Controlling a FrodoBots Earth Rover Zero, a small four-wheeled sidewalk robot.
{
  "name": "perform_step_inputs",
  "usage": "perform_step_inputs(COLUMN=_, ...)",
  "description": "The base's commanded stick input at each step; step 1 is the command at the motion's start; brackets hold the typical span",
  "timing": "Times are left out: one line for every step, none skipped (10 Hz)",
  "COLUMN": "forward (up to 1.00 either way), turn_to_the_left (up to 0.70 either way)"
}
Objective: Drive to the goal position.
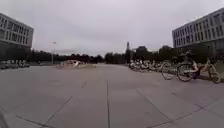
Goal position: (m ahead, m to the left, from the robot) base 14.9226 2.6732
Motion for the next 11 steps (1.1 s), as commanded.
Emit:
perform_step_inputs(forward=0.70, turn_to_the_left=0.00)
perform_step_inputs(forward=0.70, turn_to_the_left=0.00)
perform_step_inputs(forward=0.70, turn_to_the_left=0.00)
perform_step_inputs(forward=0.70, turn_to_the_left=0.00)
perform_step_inputs(forward=0.70, turn_to_the_left=0.00)
perform_step_inputs(forward=0.70, turn_to_the_left=0.00)
perform_step_inputs(forward=0.70, turn_to_the_left=0.00)
perform_step_inputs(forward=0.70, turn_to_the_left=0.00)
perform_step_inputs(forward=0.70, turn_to_the_left=0.00)
perform_step_inputs(forward=0.70, turn_to_the_left=0.00)
perform_step_inputs(forward=0.70, turn_to_the_left=0.00)
